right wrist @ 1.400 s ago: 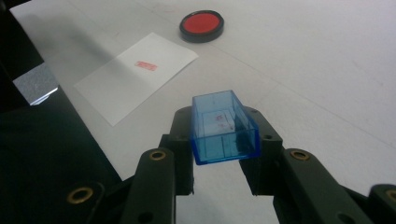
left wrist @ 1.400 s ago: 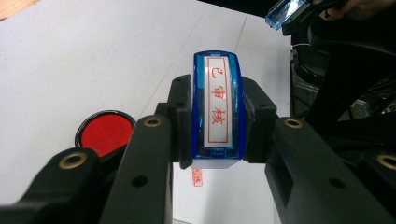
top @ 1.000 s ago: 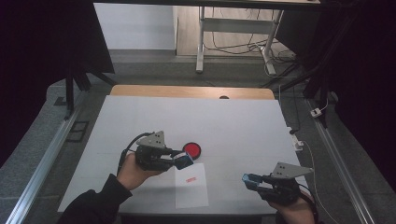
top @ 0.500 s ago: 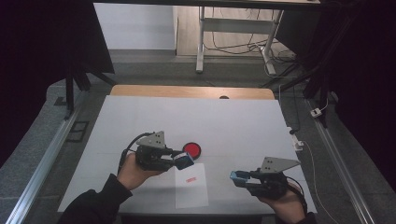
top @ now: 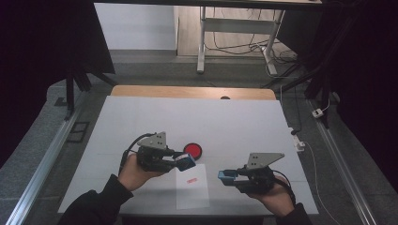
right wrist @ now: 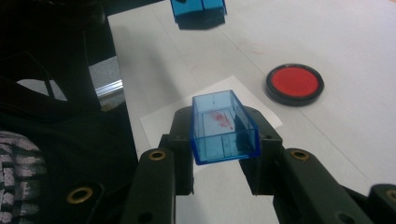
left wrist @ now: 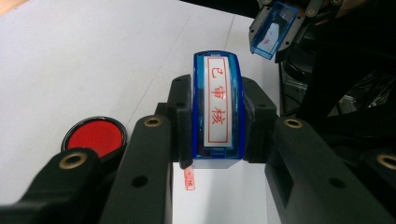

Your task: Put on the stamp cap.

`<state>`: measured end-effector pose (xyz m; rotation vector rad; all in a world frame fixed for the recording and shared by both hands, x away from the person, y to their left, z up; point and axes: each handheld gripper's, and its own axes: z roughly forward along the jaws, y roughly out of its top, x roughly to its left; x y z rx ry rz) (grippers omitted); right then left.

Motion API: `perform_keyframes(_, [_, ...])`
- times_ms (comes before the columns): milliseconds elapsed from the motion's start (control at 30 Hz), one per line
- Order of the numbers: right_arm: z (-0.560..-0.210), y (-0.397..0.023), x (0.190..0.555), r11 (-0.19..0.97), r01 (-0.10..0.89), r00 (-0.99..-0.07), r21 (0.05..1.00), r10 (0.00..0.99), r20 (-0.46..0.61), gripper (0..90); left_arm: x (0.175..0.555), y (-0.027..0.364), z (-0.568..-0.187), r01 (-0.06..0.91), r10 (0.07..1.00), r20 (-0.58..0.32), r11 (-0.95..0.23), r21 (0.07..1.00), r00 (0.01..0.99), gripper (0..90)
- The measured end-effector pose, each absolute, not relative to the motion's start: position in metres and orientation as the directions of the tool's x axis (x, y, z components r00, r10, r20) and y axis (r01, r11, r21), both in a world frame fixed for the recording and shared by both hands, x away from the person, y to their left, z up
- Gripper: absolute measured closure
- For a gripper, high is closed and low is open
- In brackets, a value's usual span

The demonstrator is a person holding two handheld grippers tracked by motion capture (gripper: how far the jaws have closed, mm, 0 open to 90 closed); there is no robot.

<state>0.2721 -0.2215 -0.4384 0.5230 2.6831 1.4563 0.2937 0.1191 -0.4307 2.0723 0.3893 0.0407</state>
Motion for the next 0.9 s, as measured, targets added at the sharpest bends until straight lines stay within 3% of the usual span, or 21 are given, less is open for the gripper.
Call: perform_keyframes(900, [-0.451, -0.165, 0.310, 0.511, 0.200, -0.980, 0.836, 0.106, 0.170, 68.2, 0.291, 0.118, -0.427, 0.221, 0.257, -0.107, -0.467, 0.856, 0.960, 69.8])
